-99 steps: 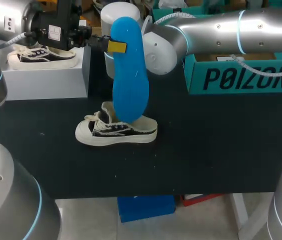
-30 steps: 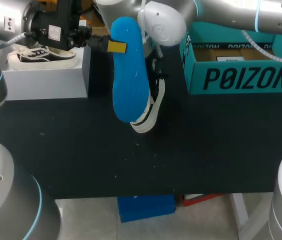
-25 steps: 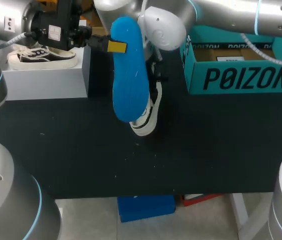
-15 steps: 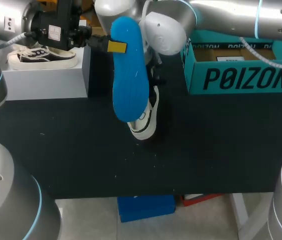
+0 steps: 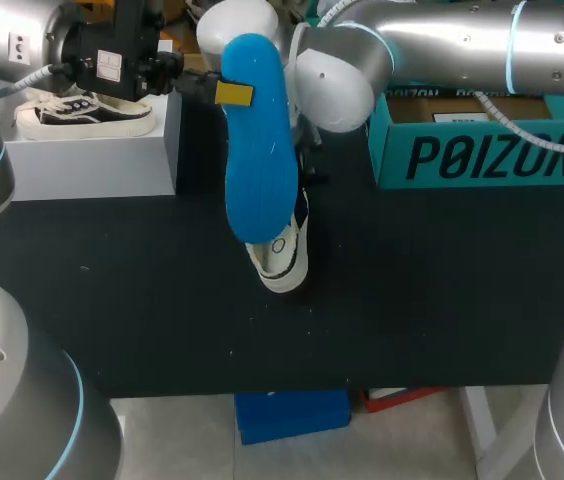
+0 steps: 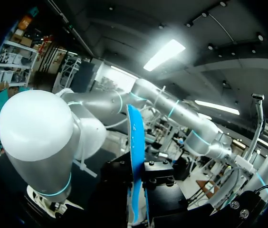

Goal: Take the shoe out of the shoebox, open the shoe tongue, remove and reinsert the insole, then place the shoe into the shoebox

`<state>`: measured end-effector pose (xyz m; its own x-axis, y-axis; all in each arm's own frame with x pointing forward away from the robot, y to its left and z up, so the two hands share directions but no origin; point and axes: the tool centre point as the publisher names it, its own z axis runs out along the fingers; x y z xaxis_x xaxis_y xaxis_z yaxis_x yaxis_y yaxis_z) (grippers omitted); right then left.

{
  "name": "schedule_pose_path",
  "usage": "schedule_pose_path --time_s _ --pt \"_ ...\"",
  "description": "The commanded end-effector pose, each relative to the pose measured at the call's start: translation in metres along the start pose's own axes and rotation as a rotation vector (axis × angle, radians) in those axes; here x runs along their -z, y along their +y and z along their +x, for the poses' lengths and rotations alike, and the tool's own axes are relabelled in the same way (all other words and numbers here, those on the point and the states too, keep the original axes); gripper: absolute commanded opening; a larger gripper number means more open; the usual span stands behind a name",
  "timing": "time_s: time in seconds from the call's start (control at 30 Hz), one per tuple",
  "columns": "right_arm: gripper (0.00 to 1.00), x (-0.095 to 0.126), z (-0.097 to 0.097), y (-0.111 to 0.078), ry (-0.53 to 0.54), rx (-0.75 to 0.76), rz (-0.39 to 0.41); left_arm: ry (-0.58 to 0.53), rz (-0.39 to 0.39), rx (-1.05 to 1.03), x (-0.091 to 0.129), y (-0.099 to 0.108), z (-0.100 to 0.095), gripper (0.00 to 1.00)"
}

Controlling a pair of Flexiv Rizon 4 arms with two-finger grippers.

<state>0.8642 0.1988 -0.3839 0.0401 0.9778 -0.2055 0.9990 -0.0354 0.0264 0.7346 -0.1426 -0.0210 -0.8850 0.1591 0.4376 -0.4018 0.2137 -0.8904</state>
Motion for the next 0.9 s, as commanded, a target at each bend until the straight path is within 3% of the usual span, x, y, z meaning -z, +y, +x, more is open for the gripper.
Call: schedule_pose_path --time_s 0.03,0.23,0.27,0.33,0.37,0.9 --pt "0.0 -0.01 0.002 0.002 0.008 -0.005 0.011 -0.002 0.001 -0.001 -0.001 0.001 0.0 0.0" --pt "0.0 -0.017 -0.002 0.001 0.031 0.0 -0.033 -0.002 0.001 -0.001 -0.001 0.001 0.0 0.0" --pt "0.13 -0.017 -0.003 0.0 0.047 0.002 -0.053 -0.002 0.001 -0.001 -0.001 0.001 0.0 0.0" --pt "0.6 -0.016 -0.005 -0.001 0.058 0.001 -0.06 -0.002 0.001 -0.001 -0.001 0.001 0.0 0.0" --pt "1.0 -0.016 -0.006 -0.001 0.065 0.0 -0.065 -0.002 0.001 -0.001 -0.001 0.001 0.0 0.0" --pt "1.0 0.016 -0.032 -0.005 0.217 -0.08 -0.006 -0.002 0.001 -0.001 -0.001 0.001 0.0 0.0"
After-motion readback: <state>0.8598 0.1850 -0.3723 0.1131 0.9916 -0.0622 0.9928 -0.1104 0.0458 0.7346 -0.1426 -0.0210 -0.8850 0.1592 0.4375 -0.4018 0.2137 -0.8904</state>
